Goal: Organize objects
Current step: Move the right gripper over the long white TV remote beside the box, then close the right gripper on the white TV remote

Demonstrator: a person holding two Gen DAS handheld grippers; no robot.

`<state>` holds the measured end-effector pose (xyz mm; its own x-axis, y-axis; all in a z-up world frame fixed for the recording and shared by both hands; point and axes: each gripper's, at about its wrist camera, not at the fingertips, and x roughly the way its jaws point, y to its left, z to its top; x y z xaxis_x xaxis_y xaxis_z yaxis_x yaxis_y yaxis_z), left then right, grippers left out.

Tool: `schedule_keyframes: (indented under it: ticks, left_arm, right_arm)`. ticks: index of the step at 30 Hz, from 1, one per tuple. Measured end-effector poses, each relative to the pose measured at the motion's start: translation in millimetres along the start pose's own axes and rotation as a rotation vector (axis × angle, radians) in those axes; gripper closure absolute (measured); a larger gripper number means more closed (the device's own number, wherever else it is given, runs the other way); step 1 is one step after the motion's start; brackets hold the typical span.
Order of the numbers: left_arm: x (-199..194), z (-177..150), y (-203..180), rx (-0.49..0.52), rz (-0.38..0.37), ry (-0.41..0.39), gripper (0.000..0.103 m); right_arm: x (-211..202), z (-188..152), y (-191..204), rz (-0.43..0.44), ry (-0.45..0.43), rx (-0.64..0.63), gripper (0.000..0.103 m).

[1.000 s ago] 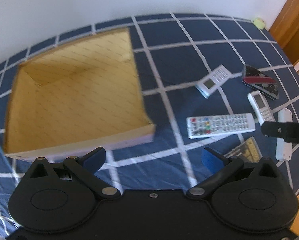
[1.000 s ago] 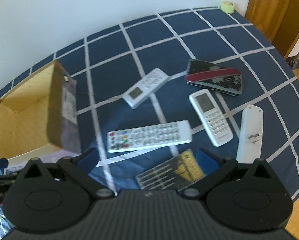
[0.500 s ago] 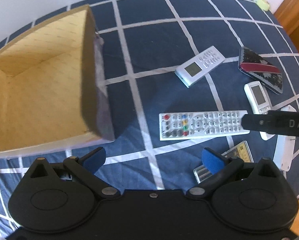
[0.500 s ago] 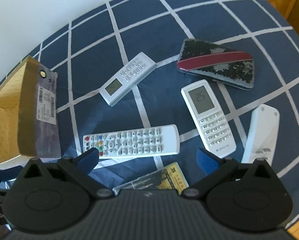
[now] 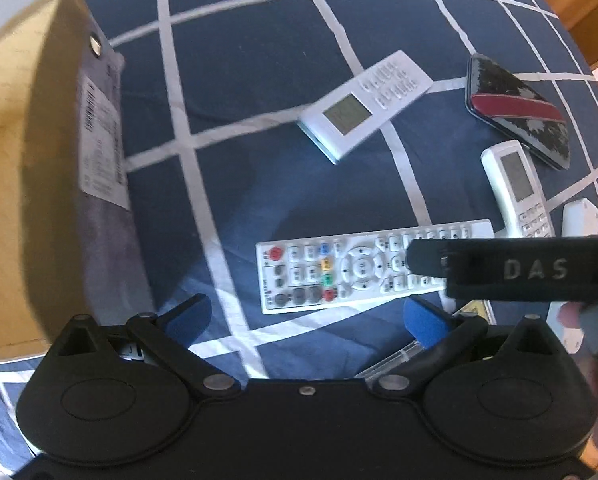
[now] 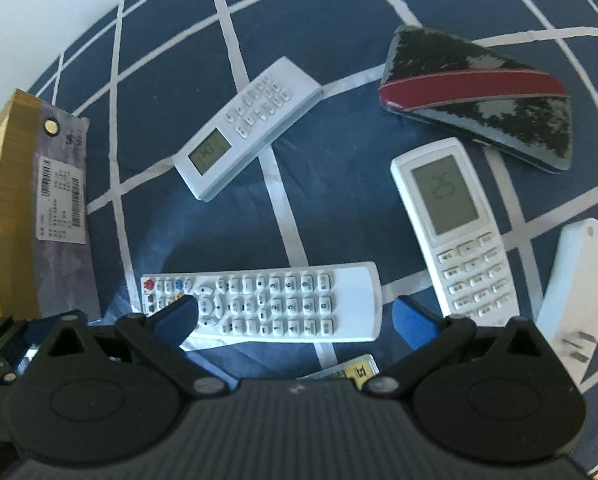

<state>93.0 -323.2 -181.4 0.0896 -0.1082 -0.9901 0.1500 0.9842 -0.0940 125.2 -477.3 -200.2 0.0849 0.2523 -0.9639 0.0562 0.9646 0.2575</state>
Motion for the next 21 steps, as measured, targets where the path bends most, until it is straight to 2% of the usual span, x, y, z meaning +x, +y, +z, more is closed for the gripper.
schedule_keyframes:
  ticks: [12, 21]
  left_arm:
    - [29, 9, 4, -0.036, -0.044, 0.053, 0.0]
    - [37, 11, 6, -0.049, -0.082, 0.053, 0.0]
  right_arm:
    - [19, 7, -2, -0.022, 0.055, -0.008, 0.001]
    - [24, 11, -3, -0.033, 0.072, -0.026, 0.005]
